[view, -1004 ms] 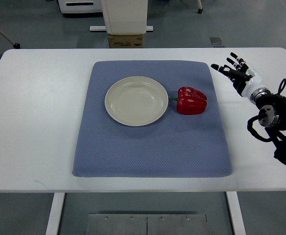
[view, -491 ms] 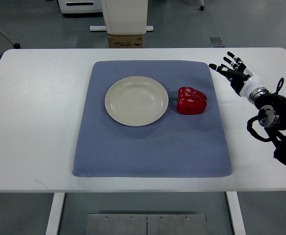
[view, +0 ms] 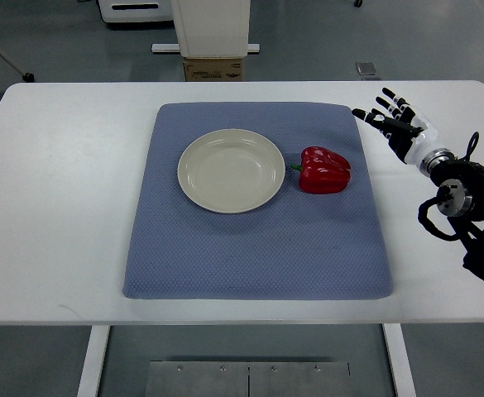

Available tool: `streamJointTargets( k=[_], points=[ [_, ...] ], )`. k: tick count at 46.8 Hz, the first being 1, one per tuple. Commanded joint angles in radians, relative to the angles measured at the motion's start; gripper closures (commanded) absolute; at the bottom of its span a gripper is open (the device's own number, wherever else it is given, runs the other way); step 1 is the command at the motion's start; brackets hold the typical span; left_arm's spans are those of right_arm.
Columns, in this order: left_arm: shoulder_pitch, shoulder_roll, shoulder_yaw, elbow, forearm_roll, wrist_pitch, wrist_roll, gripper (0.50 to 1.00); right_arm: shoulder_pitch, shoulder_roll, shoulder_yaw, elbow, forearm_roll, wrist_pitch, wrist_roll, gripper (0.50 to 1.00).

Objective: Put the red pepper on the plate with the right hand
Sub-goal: 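Move the open right hand over the red bell pepper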

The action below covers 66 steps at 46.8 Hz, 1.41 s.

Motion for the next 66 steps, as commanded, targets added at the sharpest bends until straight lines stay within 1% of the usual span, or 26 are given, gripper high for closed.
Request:
streamJointTargets(
  k=[1, 12, 21, 29, 36, 45, 50, 55, 66],
  points=[
    [0.0, 0.0, 0.0, 0.002, 0.0, 0.0, 0.0, 0.5, 0.004, -0.003, 0.0, 0.0, 0.0, 0.0, 0.001, 0.5],
    [0.0, 0.0, 0.0, 0.0, 0.0, 0.0, 0.0, 0.5, 0.007, -0.003, 0.0, 0.002, 0.0, 0.0, 0.013, 0.5],
    [0.0, 0.0, 0.0, 0.0, 0.0, 0.0, 0.0, 0.5, 0.007, -0.006, -0.02, 0.025, -0.005, 0.002, 0.016, 0.5],
    [0.0, 0.0, 0.0, 0.0, 0.0, 0.0, 0.0, 0.5, 0.029, -0.024, -0.103, 0.034, -0.008, 0.002, 0.064, 0.5],
    [0.0, 0.0, 0.0, 0.0, 0.0, 0.0, 0.0, 0.5, 0.036, -0.06, -0.153, 0.081, -0.011, 0.005, 0.088, 0.5],
    [0.0, 0.0, 0.0, 0.0, 0.0, 0.0, 0.0, 0.5, 0.036, -0.106, -0.173, 0.175, -0.075, 0.032, 0.1, 0.5],
    [0.0, 0.0, 0.0, 0.0, 0.0, 0.0, 0.0, 0.5, 0.036, -0.13, -0.175, 0.215, -0.15, 0.058, 0.125, 0.5],
    [0.0, 0.0, 0.0, 0.002, 0.0, 0.0, 0.0, 0.5, 0.035, -0.144, -0.178, 0.232, -0.23, 0.08, 0.148, 0.5],
    [0.0, 0.0, 0.0, 0.0, 0.0, 0.0, 0.0, 0.5, 0.058, -0.162, -0.282, 0.236, -0.376, 0.081, 0.237, 0.502]
  ],
)
